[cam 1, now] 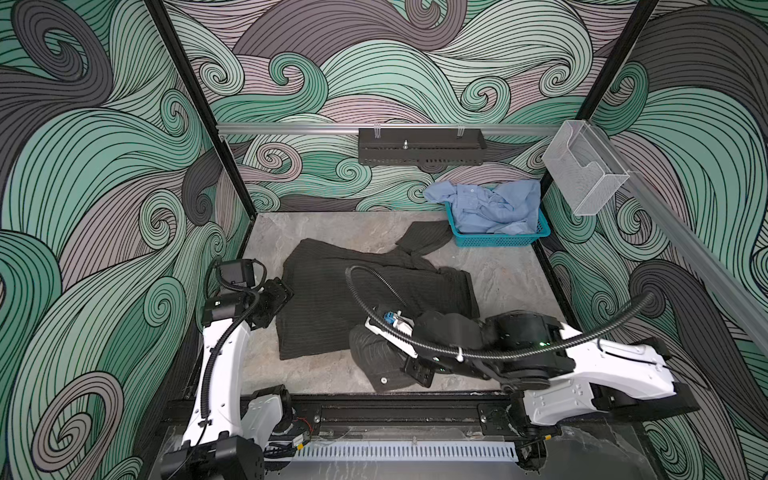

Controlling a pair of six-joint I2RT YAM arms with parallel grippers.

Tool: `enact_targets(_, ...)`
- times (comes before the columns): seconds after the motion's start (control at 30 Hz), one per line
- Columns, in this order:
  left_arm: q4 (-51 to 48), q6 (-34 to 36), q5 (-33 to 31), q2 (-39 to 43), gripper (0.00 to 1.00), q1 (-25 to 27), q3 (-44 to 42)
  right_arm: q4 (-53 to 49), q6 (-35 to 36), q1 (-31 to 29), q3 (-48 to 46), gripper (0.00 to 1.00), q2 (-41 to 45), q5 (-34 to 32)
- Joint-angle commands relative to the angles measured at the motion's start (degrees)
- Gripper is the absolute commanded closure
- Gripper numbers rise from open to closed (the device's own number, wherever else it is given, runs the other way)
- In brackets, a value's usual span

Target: Fold and stack the long sleeve shirts

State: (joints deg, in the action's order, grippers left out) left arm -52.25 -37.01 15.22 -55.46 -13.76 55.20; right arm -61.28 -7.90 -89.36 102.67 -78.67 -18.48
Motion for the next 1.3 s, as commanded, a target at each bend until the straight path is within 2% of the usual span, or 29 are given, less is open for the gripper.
enact_targets(0.0,-4.6,0.9,-0.3,1.2,0.27,-0.7,2.1,-2.6,1.4,-6.7,5.1,1.00,0.0,-5.8)
enact_targets(0.1,-5.3,1.2,-0.5,2.5,0.27,-1.0,1.6,-2.4,1.6,-10.3,6.1,1.00,-1.9,-4.9)
enact_targets(0.2,-5.3,1.1,0.3,2.8,0.27,-1.1,0.5,-2.0,-0.4,-9.9,3.0,1.00,-3.1,-6.8)
enact_targets(0.37,-4.4,0.9,0.6,3.5,0.27,-1.2,-1.6,3.2,-5.2,0.3,-7.6,1.00,-2.4,-6.3)
enact_targets(0.47,-4.1,1.0,0.3,3.7,0.27,-1.2,-2.3,11.9,-6.1,7.3,-16.0,1.00,-0.7,-2.4)
enact_targets(0.57,-3.9,1.2,-0.2,3.5,0.27,-1.2,-2.8,18.6,-5.4,11.3,-21.0,1.00,-3.1,1.2)
enact_targets(0.83,-2.6,1.1,-1.3,2.2,0.27,-1.5,-4.0,28.6,-8.9,12.4,-20.3,1.00,-19.8,14.8)
enact_targets(0.9,-2.5,1.2,-1.6,1.8,0.27,-1.6,-4.1,28.9,-8.5,11.6,-19.5,0.88,-20.9,15.6)
enact_targets(0.93,-2.3,1.3,-1.7,1.7,0.27,-1.6,-4.3,29.3,-8.0,11.5,-19.8,0.68,-20.3,15.7)
enact_targets(0.97,-2.2,1.4,-1.9,1.5,0.27,-1.6,-4.4,29.4,-7.7,11.6,-20.6,0.51,-19.1,15.1)
enact_targets(1.07,-0.7,1.7,-1.0,0.8,0.27,-1.7,-5.4,28.8,-8.0,13.8,-25.5,0.29,-13.2,10.9)
enact_targets(1.13,2.3,1.5,1.5,0.2,0.28,-1.7,-7.2,29.0,-10.0,17.6,-30.3,0.23,-8.6,9.1)
enact_targets(1.27,7.8,-1.1,5.0,-3.8,0.40,-1.0,-11.9,28.7,-14.4,27.9,-38.6,0.22,-2.5,7.6)
